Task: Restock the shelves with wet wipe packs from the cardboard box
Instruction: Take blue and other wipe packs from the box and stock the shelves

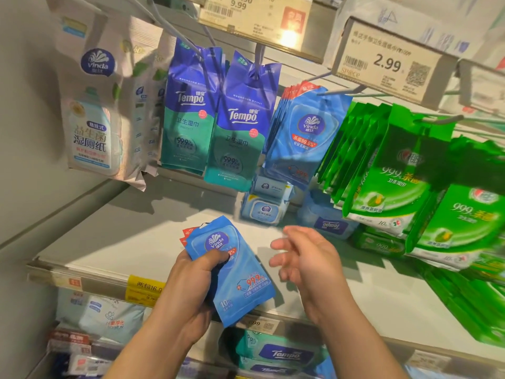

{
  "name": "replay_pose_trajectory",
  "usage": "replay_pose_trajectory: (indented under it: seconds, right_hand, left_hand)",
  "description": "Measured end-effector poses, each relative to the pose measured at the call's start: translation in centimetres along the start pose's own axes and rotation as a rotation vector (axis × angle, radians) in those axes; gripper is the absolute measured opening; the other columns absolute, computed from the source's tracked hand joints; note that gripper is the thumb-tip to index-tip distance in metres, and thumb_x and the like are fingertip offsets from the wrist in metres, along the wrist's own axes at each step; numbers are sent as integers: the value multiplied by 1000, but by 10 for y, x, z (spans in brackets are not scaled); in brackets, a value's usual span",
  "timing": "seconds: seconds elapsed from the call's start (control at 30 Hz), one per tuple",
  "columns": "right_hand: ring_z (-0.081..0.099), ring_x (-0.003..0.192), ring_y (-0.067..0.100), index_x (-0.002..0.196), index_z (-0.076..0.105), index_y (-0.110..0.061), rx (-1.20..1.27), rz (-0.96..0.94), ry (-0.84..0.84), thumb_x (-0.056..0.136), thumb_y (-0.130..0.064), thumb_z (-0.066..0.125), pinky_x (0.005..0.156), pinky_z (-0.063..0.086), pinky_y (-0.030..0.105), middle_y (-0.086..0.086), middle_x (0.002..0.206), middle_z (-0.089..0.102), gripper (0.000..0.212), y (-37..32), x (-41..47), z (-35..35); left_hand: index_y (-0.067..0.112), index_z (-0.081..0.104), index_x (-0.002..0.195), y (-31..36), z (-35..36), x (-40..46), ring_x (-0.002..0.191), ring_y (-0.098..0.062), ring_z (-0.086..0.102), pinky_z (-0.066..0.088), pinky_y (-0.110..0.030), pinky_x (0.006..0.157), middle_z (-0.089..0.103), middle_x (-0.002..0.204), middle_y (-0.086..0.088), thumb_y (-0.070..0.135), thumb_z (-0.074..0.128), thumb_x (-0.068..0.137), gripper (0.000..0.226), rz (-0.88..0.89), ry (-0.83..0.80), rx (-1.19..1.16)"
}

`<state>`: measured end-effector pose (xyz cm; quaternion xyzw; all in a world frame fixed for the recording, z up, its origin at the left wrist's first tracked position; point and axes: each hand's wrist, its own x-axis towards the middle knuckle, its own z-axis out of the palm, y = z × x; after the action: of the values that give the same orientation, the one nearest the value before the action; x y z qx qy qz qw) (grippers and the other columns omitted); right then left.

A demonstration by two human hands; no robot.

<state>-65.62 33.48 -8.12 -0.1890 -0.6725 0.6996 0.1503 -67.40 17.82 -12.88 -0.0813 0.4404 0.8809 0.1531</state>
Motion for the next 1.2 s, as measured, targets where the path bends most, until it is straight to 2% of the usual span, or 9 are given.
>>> replay_pose_trajectory:
  seconds: [0.13,0.23,0.4,0.47,0.63,0.83,0.93,1.07,1.2]
  right_hand:
    - [51,50,5,93,64,-20,-507,3,-74,94,-47,64,51,37,23,-4,74,65,27,17,-5,-11]
    - [55,50,0,94,66,-21,-614,58,-180,89,-59,66,59,44,21,-10,71,71,38,21,-13,-18]
    - [59,63,6,92,68,-24,-727,28,-257,82,-63,74,68,47,26,-8,82,72,41,26,-14,-27]
    - [62,66,7,91,68,-24,-723,34,-275,81,-60,76,71,49,29,-6,85,74,38,27,-13,-28]
    - [55,55,10,80,67,-24,-692,16,-296,85,-57,74,65,45,27,-5,76,69,34,30,-12,-31]
    - [55,41,21,86,62,-12,-566,66,-316,97,-38,66,46,32,28,3,55,66,28,28,-11,-33]
    - [58,48,27,85,61,-15,-563,64,-292,99,-39,63,44,34,26,23,64,67,28,29,-8,-36]
    - [54,39,21,89,62,-9,-515,48,-241,101,-31,61,41,34,24,16,54,63,25,26,-7,-40]
    - [54,47,27,92,64,-9,-486,-52,-160,99,-33,62,47,37,27,22,58,67,25,22,-9,-45]
  left_hand:
    - [15,68,110,-6,4,0,76,-31,77,61,-46,72,79,94,-14,5,63,96,18,12,-14,37]
    - [12,69,109,-8,6,-1,75,-31,76,61,-41,66,78,95,-16,4,62,96,17,34,-35,61]
    - [9,68,112,-10,8,0,79,-36,75,61,-49,72,77,99,-20,1,64,94,21,49,-57,75]
    - [12,67,116,-12,7,1,83,-36,76,63,-47,69,77,101,-18,1,66,93,26,50,-48,68]
    - [16,64,123,-16,4,5,88,-35,77,59,-44,68,78,104,-13,4,69,92,34,44,-38,77]
    - [8,62,107,-11,4,3,65,-25,72,56,-33,62,75,84,-12,-5,51,91,24,-4,-52,11]
    - [10,62,113,-11,3,2,76,-27,77,57,-39,70,79,95,-12,-5,59,92,26,6,-45,50]
    - [11,66,119,-9,2,2,90,-32,77,56,-43,77,79,104,-13,-4,66,90,33,28,-88,102]
    - [19,76,98,-6,3,1,81,-28,78,57,-41,75,79,99,-12,-7,60,91,32,55,-113,98]
